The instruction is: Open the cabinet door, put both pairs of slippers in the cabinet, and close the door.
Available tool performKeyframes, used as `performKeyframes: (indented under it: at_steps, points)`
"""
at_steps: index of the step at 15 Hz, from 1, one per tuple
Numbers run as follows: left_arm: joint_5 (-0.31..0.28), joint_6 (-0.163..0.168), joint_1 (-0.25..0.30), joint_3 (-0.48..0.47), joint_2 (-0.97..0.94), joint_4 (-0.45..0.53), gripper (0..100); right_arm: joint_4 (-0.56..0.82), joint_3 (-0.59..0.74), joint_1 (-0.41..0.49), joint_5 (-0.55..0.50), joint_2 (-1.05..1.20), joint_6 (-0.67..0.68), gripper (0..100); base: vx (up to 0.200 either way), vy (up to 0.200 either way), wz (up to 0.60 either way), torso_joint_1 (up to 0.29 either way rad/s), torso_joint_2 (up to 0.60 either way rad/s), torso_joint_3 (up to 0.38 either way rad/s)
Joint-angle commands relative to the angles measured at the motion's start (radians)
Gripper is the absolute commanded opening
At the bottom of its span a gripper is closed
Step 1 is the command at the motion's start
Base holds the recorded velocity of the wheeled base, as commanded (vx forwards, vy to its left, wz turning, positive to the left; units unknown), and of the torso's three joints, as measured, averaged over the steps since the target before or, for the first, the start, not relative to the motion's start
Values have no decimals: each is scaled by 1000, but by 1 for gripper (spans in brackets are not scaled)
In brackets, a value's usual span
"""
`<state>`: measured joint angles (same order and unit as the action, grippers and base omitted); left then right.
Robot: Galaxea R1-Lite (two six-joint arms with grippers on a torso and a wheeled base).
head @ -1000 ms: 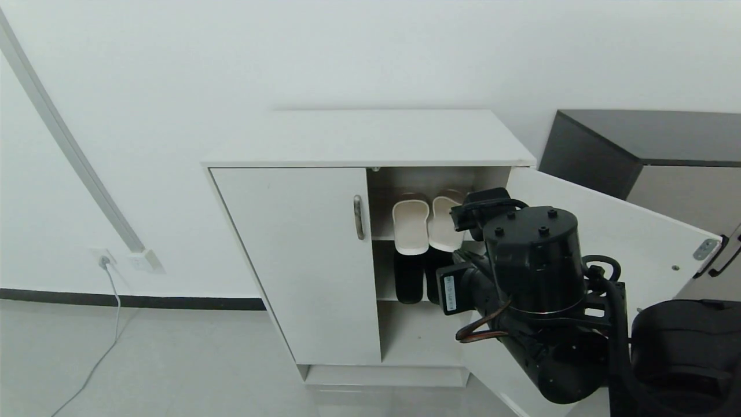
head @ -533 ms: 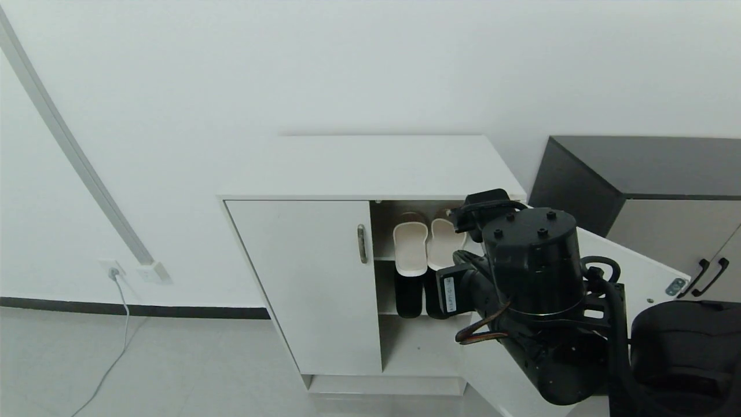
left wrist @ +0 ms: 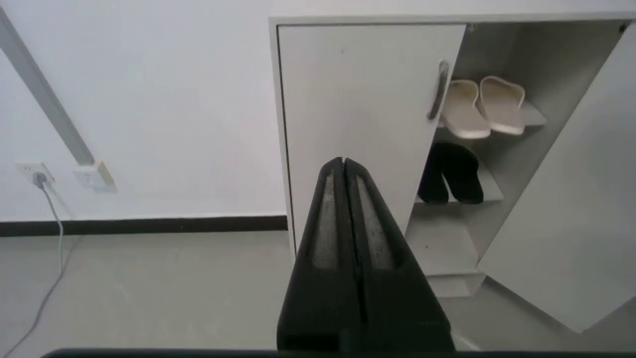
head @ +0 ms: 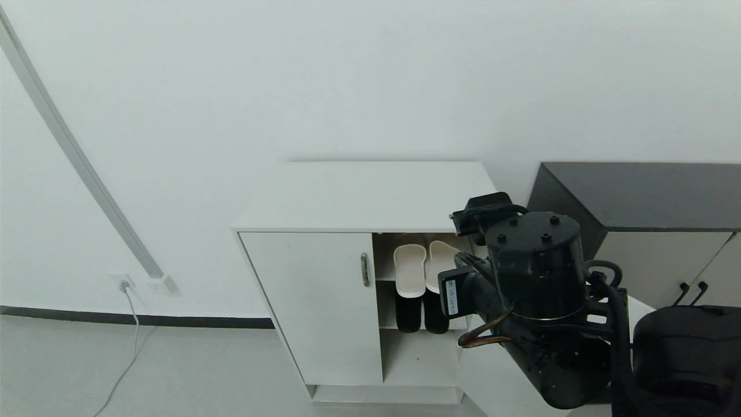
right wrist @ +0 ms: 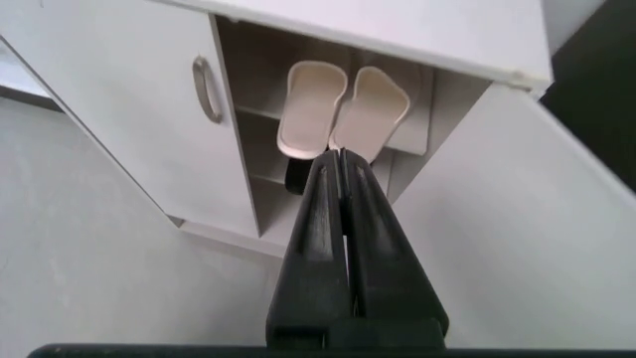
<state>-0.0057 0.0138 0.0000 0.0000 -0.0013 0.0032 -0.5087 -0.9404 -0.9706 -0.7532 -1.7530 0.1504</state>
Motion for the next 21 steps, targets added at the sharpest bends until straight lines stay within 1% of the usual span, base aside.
performKeyframes:
  at_steps: [1,3,8,17,21]
  points:
    - [0,0,0,0,1,0,0,-1,2,0,0,4,0,0,0,0,0,271,-618,-349]
    - [0,0,0,0,1,0,0,-1,3,0,0,3,0,0,0,0,0,173,-391,-200]
    - [0,0,0,0,1,0,0,1,6,0,0,0,0,0,0,0,0,8,-16,-11]
    - [0,0,0,0,1,0,0,-1,11,4,0,-2,-12,0,0,0,-600,3,-2,1]
    - [0,0,0,0,1,0,0,-1,11,24,0,-3,-12,0,0,0,0,0,0,0]
